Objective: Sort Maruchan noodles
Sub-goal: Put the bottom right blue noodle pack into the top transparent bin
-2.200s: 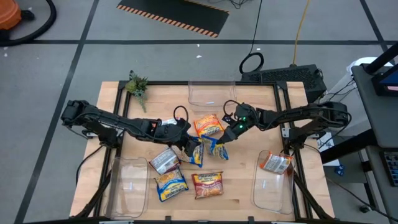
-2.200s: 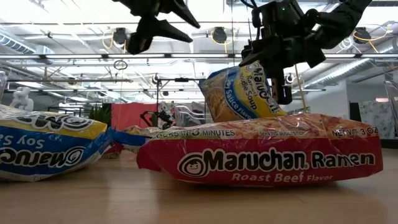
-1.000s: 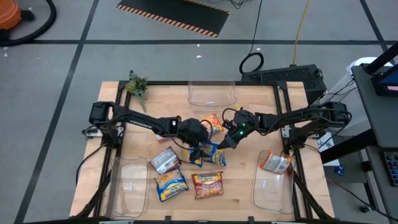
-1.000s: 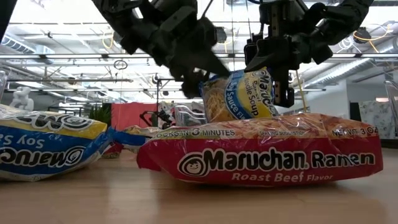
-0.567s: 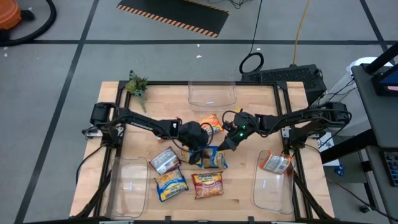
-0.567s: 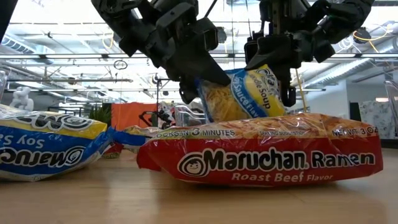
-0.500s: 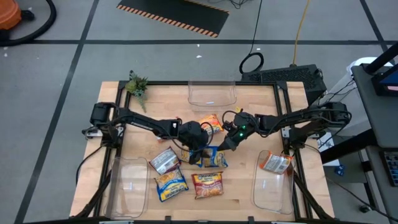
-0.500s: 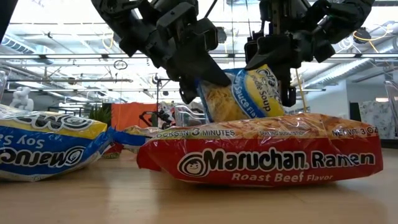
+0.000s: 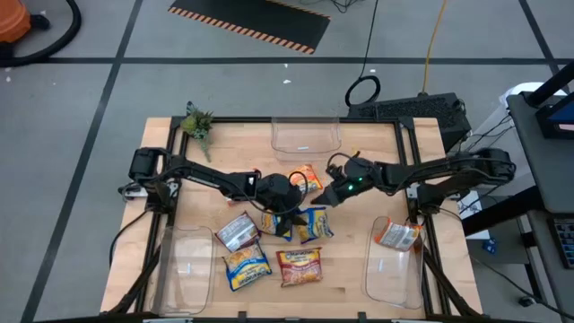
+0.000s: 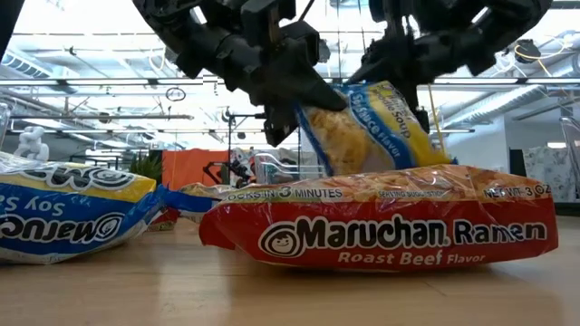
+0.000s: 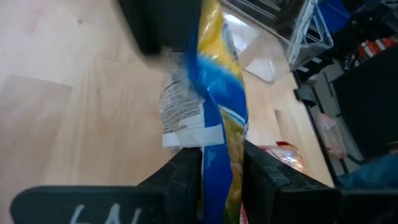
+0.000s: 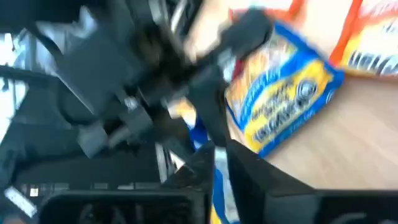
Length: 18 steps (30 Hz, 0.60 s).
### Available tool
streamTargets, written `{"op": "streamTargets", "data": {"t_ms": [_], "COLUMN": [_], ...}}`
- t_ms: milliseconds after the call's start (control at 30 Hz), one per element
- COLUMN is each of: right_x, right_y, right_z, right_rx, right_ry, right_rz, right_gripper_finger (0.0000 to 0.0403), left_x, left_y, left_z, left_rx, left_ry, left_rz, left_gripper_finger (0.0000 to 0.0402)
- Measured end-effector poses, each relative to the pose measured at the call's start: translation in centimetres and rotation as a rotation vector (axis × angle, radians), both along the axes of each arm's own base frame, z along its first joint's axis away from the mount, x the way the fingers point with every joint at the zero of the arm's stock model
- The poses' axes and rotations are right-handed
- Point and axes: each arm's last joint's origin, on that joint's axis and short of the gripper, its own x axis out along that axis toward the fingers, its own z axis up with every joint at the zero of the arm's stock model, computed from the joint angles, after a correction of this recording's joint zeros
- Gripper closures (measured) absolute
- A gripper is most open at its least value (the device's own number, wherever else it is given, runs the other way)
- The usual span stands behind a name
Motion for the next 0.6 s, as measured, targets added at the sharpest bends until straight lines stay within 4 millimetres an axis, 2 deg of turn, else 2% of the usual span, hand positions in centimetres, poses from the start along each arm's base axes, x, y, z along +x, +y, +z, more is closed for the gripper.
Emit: {"op": "streamTargets", "data": {"t_ms": [133, 300, 433, 600], "right_x": [-1.3, -3.1, -4.5, -6.0], "right_y": [-0.5, -1.0, -1.2, -1.6], "right_z": [1.7, 3.6, 5.3, 7.0], "right_rx": [0.012, 0.006, -0.049, -0.146], "right_ry": [-0.022, -0.053, -0.126, -0.217], "right_rz": [-0.099, -0.212, -0.321, -0.418], "right_gripper_finger": [0.0321, 0.0283, 0.0276, 0.0275], "left_x": [-0.2, -1.2, -2.5, -4.6], "left_y": [0.0, 0.0, 0.2, 0.7], "left_z": [1.1, 4.1, 6.7, 9.8], "left_rx": [-0.004, -0.017, 0.005, 0.041], "left_ry": [-0.034, -0.106, -0.152, -0.176], "left_rz": [-0.002, 0.01, 0.057, 0.196], "left_gripper_finger": [0.0312, 0.0312, 0.0312, 0.0312]}}
